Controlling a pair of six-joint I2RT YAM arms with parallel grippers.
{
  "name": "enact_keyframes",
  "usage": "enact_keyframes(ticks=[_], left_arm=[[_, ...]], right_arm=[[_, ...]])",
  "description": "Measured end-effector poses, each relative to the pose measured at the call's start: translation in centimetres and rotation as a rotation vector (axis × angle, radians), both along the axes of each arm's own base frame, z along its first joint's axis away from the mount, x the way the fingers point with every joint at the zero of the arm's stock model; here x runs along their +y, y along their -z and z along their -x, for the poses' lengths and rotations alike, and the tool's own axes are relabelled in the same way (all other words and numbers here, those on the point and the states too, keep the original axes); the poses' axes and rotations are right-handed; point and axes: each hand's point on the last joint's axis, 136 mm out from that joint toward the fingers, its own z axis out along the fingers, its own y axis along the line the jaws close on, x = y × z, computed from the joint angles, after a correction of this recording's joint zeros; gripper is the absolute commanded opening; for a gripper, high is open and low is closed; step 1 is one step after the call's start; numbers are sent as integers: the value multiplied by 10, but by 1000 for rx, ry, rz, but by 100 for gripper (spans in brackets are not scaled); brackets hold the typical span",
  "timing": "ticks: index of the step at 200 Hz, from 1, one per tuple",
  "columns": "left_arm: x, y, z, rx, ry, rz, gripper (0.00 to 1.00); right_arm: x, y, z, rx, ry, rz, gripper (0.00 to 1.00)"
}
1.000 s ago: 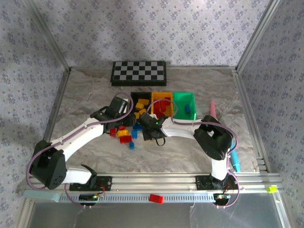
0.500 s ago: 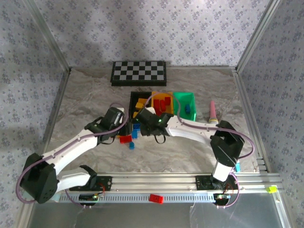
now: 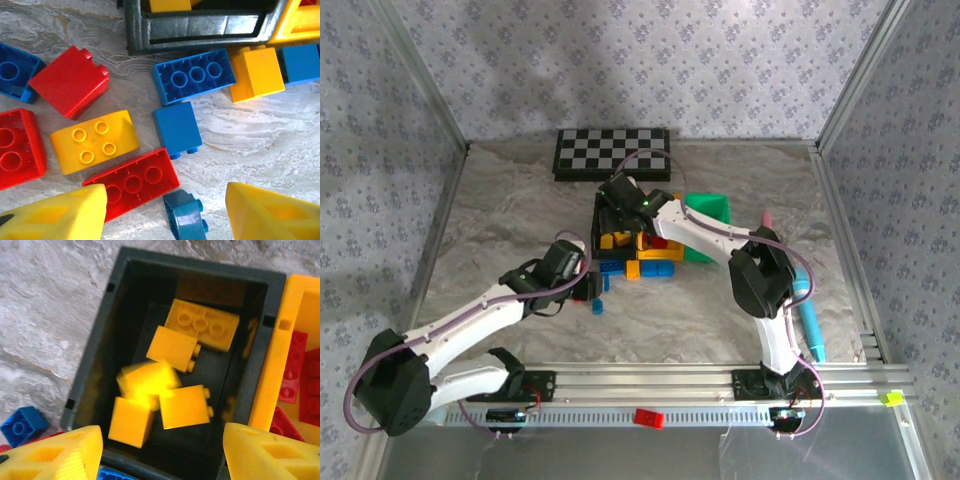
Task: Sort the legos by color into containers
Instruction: Place the lego in the container, then pick up the lego from the center of the table.
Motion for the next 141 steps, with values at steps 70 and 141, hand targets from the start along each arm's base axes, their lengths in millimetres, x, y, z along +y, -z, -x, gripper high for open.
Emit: enact_keyframes(ticks=[70,141], left_arm=[[-42,17,-5,66,93,-31,69],[-97,15,-43,76,133,-112,65]], right_arm=[[-55,5,47,31,8,46,67],[-123,-8,79,-22,99,41,67]])
